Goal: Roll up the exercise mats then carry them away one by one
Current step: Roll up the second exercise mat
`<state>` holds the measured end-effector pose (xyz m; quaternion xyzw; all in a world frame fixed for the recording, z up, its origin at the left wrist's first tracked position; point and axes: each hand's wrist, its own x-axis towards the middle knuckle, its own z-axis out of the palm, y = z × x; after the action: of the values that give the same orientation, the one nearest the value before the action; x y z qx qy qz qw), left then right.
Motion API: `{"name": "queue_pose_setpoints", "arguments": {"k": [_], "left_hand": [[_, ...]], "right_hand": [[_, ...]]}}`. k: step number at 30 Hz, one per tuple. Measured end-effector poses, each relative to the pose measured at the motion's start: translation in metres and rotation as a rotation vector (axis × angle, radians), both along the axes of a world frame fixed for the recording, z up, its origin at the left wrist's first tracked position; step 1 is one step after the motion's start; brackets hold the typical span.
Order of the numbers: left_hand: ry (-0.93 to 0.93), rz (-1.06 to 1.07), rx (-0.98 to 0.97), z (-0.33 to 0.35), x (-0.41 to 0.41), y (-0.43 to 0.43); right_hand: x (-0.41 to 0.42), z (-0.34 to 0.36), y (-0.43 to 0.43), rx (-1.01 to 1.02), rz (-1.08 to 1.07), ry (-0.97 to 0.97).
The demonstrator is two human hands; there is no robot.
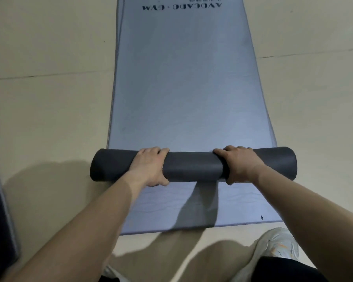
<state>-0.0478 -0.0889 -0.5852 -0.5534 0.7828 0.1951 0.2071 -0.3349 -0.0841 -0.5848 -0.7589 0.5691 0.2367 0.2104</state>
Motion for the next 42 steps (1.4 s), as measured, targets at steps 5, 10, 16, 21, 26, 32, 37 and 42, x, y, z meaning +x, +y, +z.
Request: {"name": "queue_pose_setpoints", "arguments": {"k": [5,10,16,21,26,32,37,42], "left_hand": [[0.141,0.053,-0.159,-0.001,0.010,0.048],[0.145,0.172,0.053,0.012,0.010,-0.017],[0.182,0.164,-0.490,-0.028,-0.004,0.013],[-0.055,-0.068,-0.307,-0.046,0.012,-0.031],[0.013,-0.031,-0.210,-0.021,0.008,-0.041],[0.001,-0.001,0.210,0.003,0.010,0.003],[0.015,0.090,0.328,0.023,0.007,-0.013],[0.056,0.124,-0.406,0.012,0.015,0.062]], "right_hand": [[0.002,0.013,0.007,0.156,-0.022,-0.059],[0.000,-0.018,0.083,-0.470,-0.056,-0.074],[0.009,-0.045,0.021,-0.372,-0.076,0.083],[0.004,-0.043,-0.036,-0.347,-0.014,0.082],[0.004,-0.013,-0.047,-0.156,-0.013,0.044],[0.009,-0.009,0.054,-0.129,-0.047,0.024],[0.024,-0.017,0.090,-0.254,-0.140,0.064],[0.015,0.015,0.004,0.029,-0.176,-0.006]]}}
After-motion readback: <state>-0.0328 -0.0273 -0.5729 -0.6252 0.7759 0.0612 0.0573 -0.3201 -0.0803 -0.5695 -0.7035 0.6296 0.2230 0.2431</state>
